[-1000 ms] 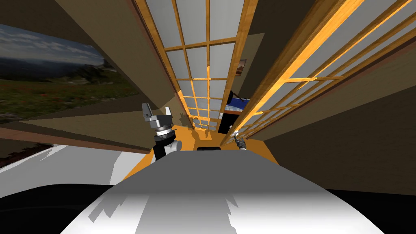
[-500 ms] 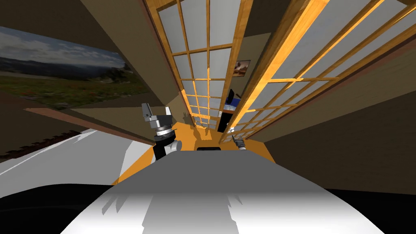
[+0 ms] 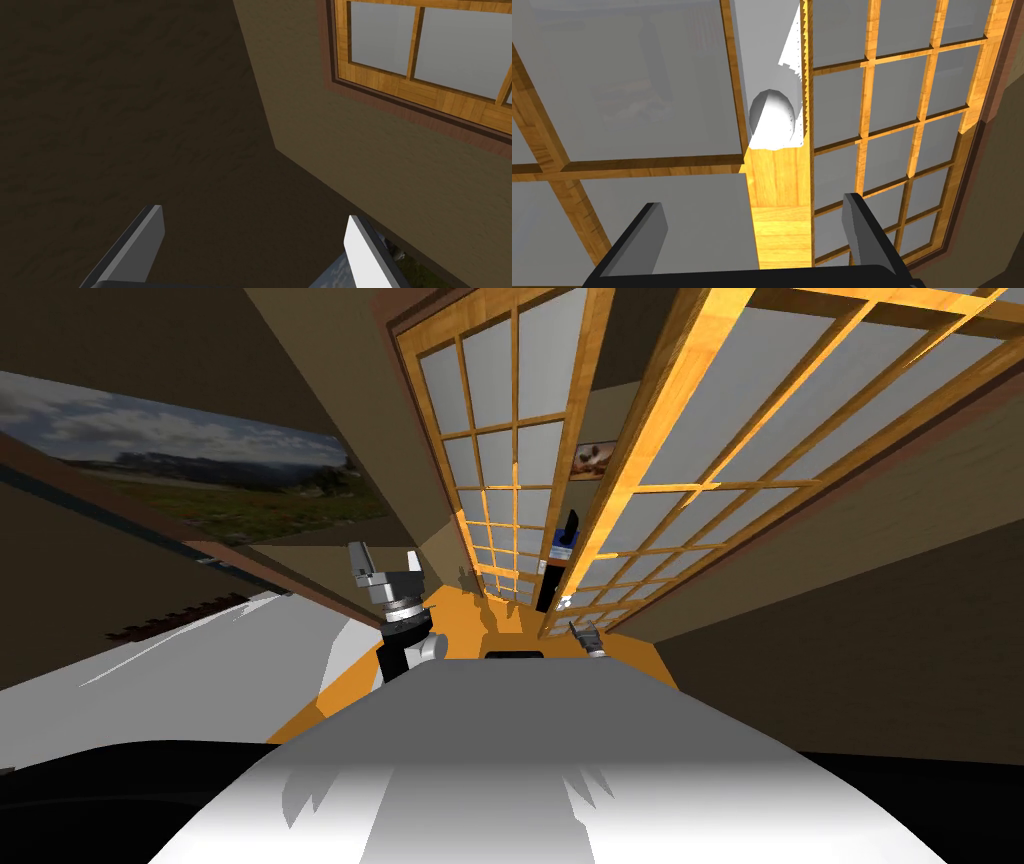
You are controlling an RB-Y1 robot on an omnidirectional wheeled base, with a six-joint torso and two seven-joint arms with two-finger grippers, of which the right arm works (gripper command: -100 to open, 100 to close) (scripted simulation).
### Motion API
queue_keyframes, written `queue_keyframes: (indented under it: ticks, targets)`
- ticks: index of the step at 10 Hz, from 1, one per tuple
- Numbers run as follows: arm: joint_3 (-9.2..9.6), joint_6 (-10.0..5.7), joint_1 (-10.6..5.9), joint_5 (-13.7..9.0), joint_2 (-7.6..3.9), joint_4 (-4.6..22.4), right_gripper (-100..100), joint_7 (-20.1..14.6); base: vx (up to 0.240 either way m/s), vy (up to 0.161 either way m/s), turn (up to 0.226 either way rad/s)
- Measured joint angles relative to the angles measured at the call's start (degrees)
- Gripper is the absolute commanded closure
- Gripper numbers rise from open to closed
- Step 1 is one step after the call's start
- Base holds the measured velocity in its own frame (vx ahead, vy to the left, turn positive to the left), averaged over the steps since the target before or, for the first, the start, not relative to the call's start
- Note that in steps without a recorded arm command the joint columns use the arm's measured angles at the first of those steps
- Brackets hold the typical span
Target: Pull the door open
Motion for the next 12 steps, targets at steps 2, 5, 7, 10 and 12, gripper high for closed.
queue_keyframes:
  ticks: [2,5,7,10,12]
  targets:
    - [-0.69,0.29,-0.18,-0.56,-0.13,0.02,-100,-0.02,0.224,0.051,0.112]
    - [-1.66,0.24,-0.82,-1.36,-0.45,0.93,100,0.03,0.099,0.009,0.048]
    - [-1.67,0.23,-0.88,-1.33,-0.53,0.94,100,0.04,-0.03,-0.011,0.006]
    - [-1.61,0.37,-0.76,-1.27,-0.49,1.07,100,0.07,-0.013,0.0,-0.006]
    - [-1.47,0.47,-0.84,-1.72,-0.59,1.28,100,-0.76,-0.066,-0.022,0.081]
